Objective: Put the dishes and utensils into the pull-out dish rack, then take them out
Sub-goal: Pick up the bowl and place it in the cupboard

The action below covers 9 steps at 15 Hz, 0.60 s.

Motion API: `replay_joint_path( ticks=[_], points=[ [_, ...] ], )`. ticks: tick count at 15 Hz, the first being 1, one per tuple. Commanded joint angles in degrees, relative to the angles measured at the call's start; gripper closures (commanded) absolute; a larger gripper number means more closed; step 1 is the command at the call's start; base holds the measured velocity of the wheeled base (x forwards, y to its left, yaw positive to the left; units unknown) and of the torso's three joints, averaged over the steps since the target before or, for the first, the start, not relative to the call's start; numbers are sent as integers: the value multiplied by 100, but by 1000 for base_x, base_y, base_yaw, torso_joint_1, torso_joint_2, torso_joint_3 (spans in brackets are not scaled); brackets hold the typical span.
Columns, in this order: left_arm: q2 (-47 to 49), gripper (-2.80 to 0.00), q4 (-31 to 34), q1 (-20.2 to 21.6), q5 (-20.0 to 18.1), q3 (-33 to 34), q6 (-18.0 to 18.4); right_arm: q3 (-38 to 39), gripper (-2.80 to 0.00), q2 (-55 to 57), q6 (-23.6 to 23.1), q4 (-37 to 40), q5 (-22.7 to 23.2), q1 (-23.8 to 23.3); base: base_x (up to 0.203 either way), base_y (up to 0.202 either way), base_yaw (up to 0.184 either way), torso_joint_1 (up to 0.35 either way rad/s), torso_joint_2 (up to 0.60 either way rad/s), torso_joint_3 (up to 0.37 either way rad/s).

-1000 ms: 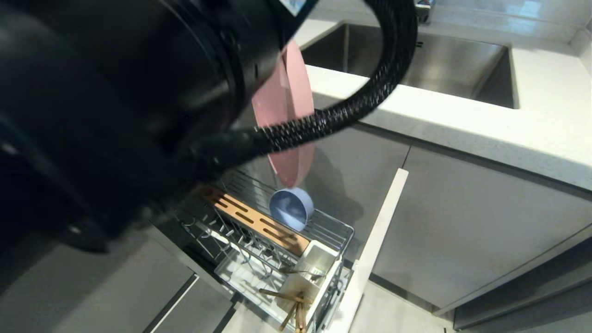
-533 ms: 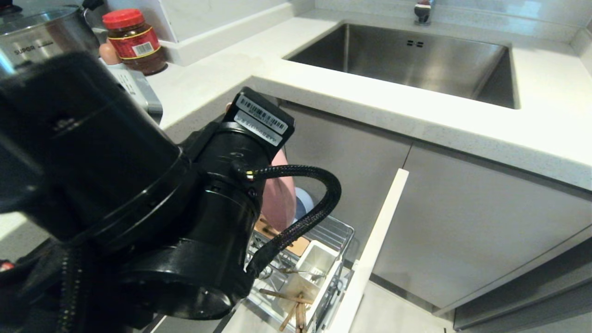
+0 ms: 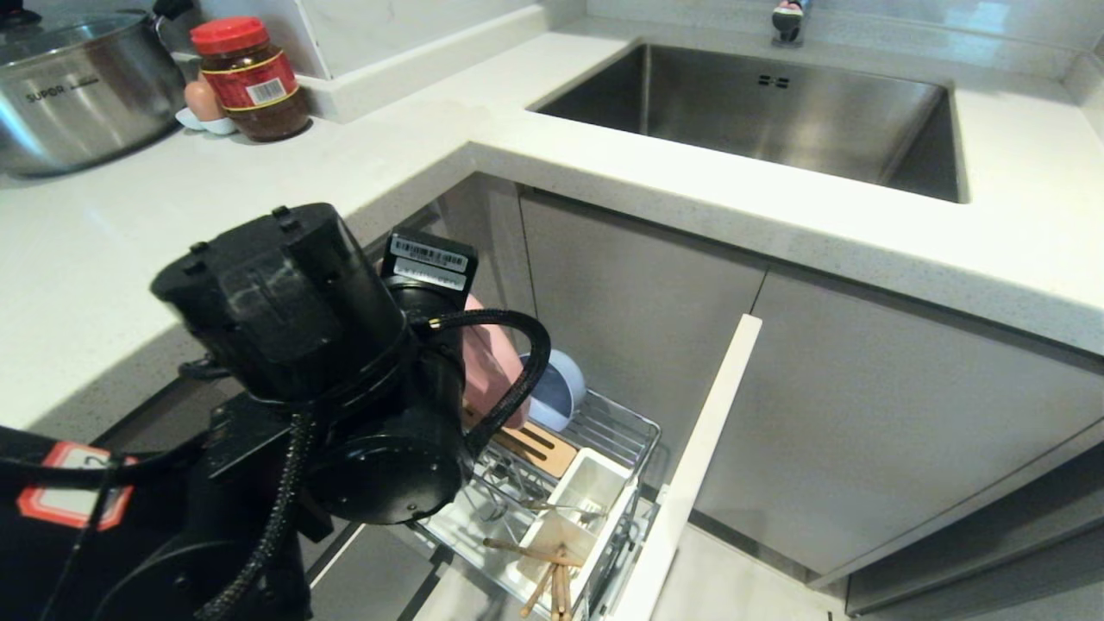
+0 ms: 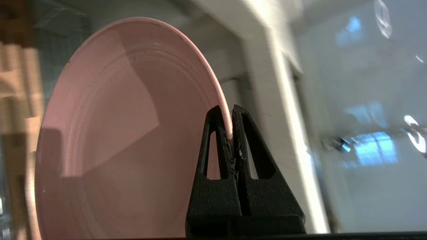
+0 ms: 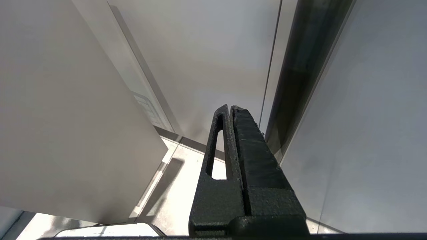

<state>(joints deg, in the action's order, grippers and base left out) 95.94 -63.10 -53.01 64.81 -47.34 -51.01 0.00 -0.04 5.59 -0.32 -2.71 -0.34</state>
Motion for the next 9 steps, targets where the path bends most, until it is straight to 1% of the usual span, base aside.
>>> replay_joint_path(
  ticks=[1, 3, 4, 5, 9],
  points=[
    [254, 0, 187, 146, 146, 67, -437, 0, 0, -14, 4, -3, -2, -1, 0, 0, 0, 0, 0, 0],
    [269, 0, 720, 265, 137, 70, -1101, 0, 0, -14, 4, -3, -2, -1, 0, 0, 0, 0, 0, 0],
    [281, 0, 949, 329, 130, 79, -1373, 0, 0, -14, 4, -3, -2, -1, 0, 0, 0, 0, 0, 0],
    [295, 0, 1237, 374, 129, 83, -1565, 0, 0, -14, 4, -3, -2, -1, 0, 0, 0, 0, 0, 0],
    [318, 0, 2371, 477, 115, 119, -2558, 0, 0, -14, 4, -3, -2, -1, 0, 0, 0, 0, 0, 0]
  ],
)
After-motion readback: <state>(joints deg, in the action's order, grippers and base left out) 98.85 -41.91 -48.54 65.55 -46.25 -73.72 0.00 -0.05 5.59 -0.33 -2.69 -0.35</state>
